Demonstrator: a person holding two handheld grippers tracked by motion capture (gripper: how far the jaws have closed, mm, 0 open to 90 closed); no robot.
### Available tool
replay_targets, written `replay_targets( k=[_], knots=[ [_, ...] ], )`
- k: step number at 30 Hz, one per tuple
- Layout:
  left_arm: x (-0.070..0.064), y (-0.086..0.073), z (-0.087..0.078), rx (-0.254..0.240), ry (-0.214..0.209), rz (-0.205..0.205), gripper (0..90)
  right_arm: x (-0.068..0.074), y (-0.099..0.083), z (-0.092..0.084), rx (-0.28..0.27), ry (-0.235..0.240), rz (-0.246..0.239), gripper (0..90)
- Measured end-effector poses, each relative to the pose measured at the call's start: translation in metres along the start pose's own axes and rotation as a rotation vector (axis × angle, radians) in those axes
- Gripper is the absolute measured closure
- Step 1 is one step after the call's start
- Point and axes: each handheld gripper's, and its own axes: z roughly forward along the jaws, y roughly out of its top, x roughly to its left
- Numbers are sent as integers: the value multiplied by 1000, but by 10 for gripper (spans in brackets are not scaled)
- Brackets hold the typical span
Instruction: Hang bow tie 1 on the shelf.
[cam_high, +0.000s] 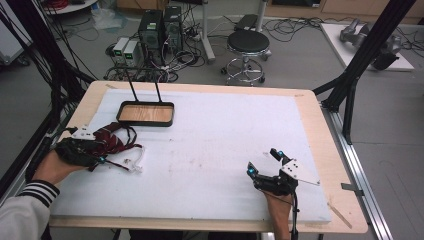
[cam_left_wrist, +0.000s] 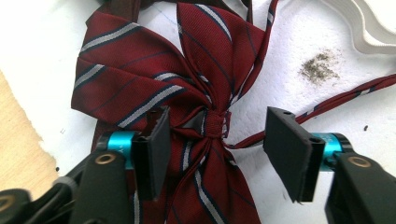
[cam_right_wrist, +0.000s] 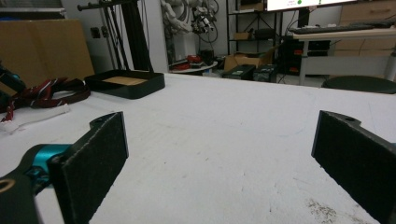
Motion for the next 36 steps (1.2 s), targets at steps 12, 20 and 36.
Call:
replay_targets(
  k=[12, 20, 36],
  knots=[
    [1, 2, 6, 56, 6, 2, 493, 0, 0, 0, -3, 0, -1, 28],
    [1, 3, 14, 101, -10, 8, 549, -1, 0, 0, -4, -1, -3, 28],
    [4, 3, 18, 120, -64, -31, 747, 0, 0, 0, -1, -1, 3, 28]
  ],
)
